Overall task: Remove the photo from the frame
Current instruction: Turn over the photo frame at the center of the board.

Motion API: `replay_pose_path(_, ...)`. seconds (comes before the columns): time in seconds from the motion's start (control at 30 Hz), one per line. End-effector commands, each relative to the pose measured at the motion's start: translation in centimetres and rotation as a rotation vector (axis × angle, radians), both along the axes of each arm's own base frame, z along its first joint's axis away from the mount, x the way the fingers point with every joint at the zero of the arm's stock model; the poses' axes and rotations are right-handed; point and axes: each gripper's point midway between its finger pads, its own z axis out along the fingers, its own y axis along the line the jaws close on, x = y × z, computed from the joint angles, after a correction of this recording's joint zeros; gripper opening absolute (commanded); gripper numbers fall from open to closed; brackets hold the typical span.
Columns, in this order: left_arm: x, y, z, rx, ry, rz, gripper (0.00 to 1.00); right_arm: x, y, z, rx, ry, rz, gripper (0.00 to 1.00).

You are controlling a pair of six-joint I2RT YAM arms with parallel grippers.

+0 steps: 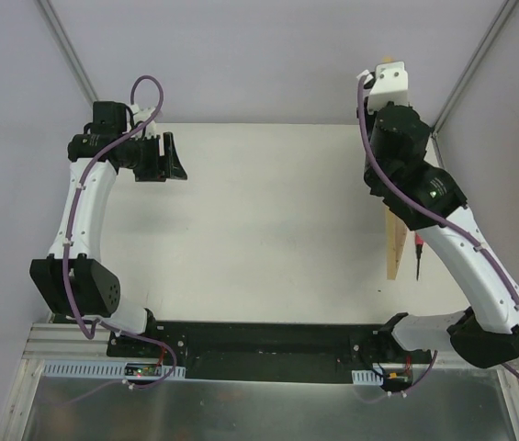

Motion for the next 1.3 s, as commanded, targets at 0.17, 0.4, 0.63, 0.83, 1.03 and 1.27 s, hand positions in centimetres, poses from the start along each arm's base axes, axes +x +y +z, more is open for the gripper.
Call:
replay_pose_path(0.17,-1.2,-0.9,2.0,-0.053,-0.075,-0.035,0.65,2.0,4.8,0.1,0.145,0.047,0.177,0.00)
replay_pose_path(0.4,-1.5,-1.2,1.8,-0.066,-0.079,-0.046,0.65,2.2,7.3,3.9,0.213,0.024,0.308,0.00)
replay_pose_path(0.63,-1.7,-1.1,1.9,-0.068,-0.086,-0.044,0.65,2.5,6.4,7.6,0.297,-0.054,0.330,0.00)
replay_pose_path(0.83,-1.5,-1.3,1.6,-0.078,-0.080,-0.049,0.65,3.7,5.2,7.3,0.456,-0.014,0.354,0.00)
replay_pose_path(1.03,-1.7,-1.4,1.6,-0.082,-0.080,-0.052,0.65,8.0,0.8,3.2,0.695,0.110,0.284,0.00)
replay_pose_path(1.27,-1.9,-1.6,1.6,-0.092,-0.077,-0.058,0.65,11.7,-6.3,-5.6,0.877,0.286,0.122,0.00)
